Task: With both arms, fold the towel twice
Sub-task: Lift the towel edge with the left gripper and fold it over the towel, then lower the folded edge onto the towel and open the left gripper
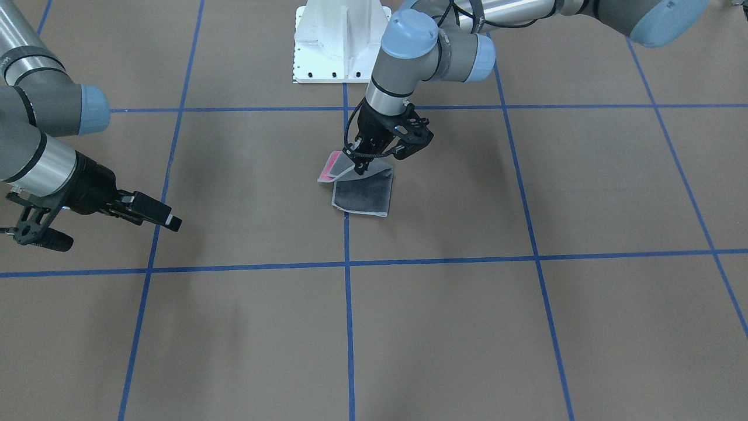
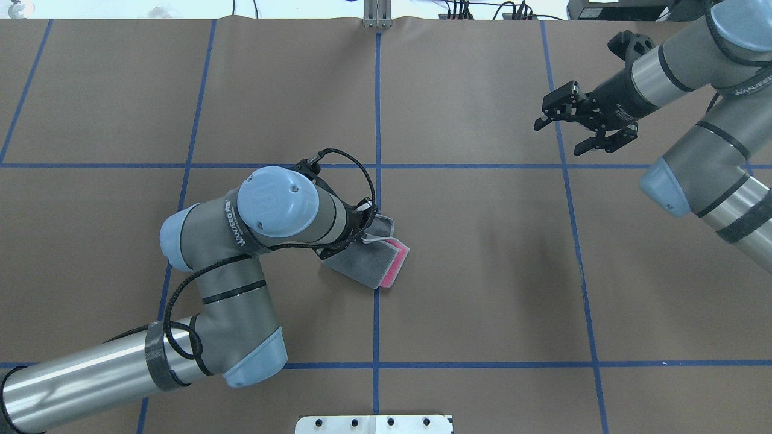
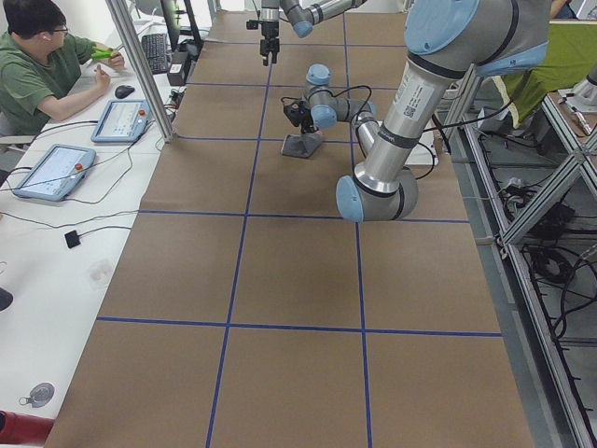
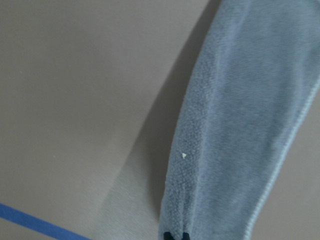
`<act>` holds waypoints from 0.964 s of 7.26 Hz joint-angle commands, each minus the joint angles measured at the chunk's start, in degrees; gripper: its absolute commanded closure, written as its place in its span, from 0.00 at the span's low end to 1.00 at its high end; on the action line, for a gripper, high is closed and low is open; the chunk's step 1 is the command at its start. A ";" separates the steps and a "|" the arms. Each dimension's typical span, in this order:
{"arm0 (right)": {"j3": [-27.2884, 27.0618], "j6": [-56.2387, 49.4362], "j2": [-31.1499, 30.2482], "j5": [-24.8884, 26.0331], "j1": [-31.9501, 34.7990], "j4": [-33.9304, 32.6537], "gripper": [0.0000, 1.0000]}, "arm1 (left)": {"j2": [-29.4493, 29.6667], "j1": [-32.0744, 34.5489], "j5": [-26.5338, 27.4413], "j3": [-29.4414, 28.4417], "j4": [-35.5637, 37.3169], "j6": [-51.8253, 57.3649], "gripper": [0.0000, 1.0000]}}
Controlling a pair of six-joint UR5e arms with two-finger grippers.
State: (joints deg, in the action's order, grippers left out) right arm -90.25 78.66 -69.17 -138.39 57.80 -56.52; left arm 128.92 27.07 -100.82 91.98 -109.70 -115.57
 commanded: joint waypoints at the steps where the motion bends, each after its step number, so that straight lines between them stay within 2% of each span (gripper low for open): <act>1: 0.08 0.00 0.00 1.45 -0.58 0.00 0.00 | 0.37 3.16 -0.16 -5.74 -7.33 -2.11 1.00; 4: 0.08 0.00 0.00 2.51 -1.20 0.00 0.00 | 0.19 3.60 -0.17 -10.24 -12.80 -3.08 1.00; 7: 1.31 -1.14 -0.35 2.78 -1.29 0.27 0.00 | 0.19 5.36 -1.83 -11.46 -13.17 -3.26 1.00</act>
State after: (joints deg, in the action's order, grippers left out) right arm -89.21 78.14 -69.27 -135.63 56.55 -56.31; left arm 129.12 31.63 -102.19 81.43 -122.67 -118.73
